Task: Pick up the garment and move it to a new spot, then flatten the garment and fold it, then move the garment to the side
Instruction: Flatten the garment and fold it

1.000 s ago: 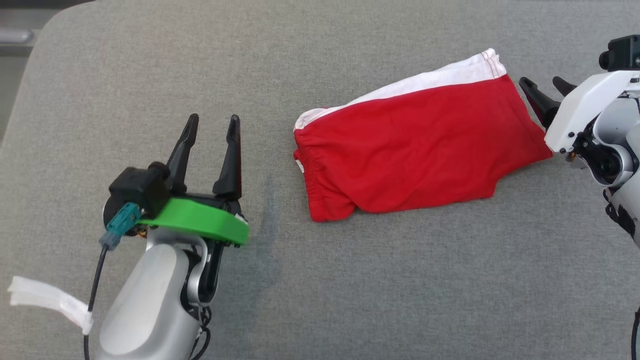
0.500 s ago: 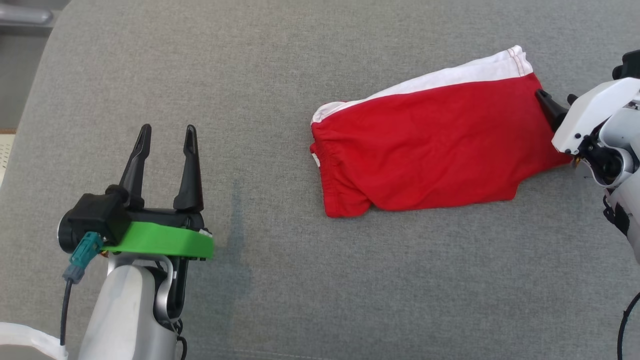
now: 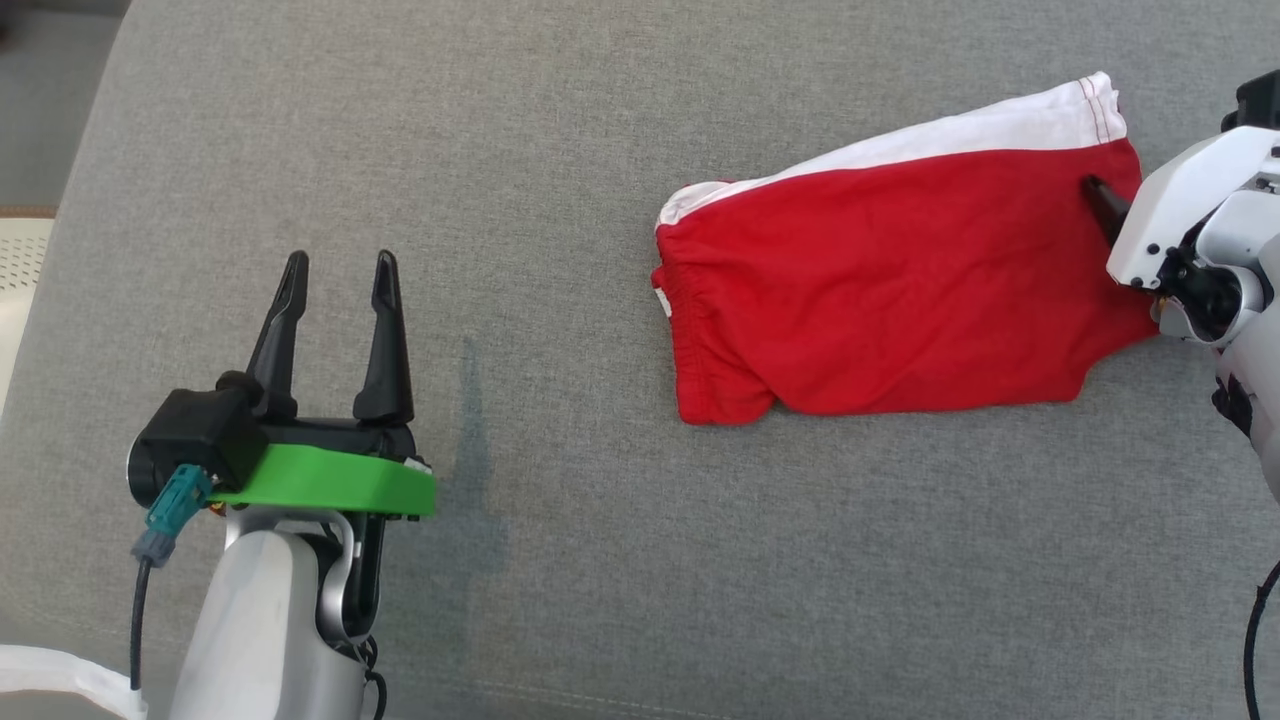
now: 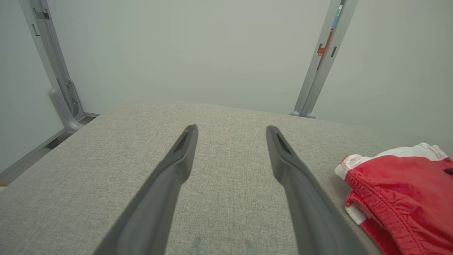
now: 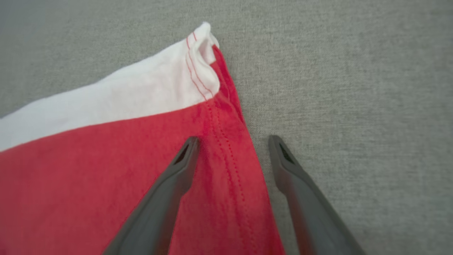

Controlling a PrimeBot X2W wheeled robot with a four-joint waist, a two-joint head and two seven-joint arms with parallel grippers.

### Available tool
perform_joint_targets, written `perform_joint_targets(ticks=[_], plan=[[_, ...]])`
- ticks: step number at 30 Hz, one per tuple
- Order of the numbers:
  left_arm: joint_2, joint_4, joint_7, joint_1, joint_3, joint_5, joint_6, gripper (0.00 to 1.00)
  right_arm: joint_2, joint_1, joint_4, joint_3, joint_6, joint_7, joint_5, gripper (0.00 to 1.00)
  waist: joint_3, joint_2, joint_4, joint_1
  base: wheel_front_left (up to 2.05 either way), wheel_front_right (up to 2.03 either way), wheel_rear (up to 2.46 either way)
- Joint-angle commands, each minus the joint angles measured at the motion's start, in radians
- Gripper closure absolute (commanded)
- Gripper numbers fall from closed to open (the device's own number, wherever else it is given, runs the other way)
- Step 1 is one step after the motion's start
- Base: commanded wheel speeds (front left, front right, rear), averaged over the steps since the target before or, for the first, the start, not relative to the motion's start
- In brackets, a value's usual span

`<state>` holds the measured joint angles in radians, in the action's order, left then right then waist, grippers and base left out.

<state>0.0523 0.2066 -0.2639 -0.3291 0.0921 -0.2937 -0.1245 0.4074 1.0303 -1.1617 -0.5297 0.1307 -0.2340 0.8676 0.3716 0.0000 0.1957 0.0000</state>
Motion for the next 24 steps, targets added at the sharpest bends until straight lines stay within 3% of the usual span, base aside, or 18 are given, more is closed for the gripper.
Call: perform_joint_targets(ticks=[1,2,9,24], plan=[[0.0,0.005,0.0,-0.009,-0.002,0.005,-0.005,0.0,-0.027,-0.039,-0.017,-0.022,0.0,-0.036,-0.009,0.27,0.002,0.0,0.0,0.0,0.0,0.0,0.0],[-0.001,0.008,0.0,-0.012,-0.002,0.002,-0.004,0.0,-0.03,-0.042,-0.011,-0.027,0.0,-0.038,-0.009,1.0,0.002,0.0,-0.001,0.0,0.0,0.0,0.0],[-0.001,0.02,0.0,-0.021,0.007,-0.021,-0.006,0.0,-0.023,-0.069,0.04,-0.05,0.0,-0.03,-0.001,1.0,-0.006,0.0,-0.024,0.0,0.0,0.0,0.0],[0.0,0.055,0.0,0.023,0.031,-0.031,-0.006,0.0,0.13,-0.084,-0.004,0.002,-0.001,0.217,-0.071,1.0,-0.113,0.0,-0.102,0.0,0.0,0.0,0.0]])
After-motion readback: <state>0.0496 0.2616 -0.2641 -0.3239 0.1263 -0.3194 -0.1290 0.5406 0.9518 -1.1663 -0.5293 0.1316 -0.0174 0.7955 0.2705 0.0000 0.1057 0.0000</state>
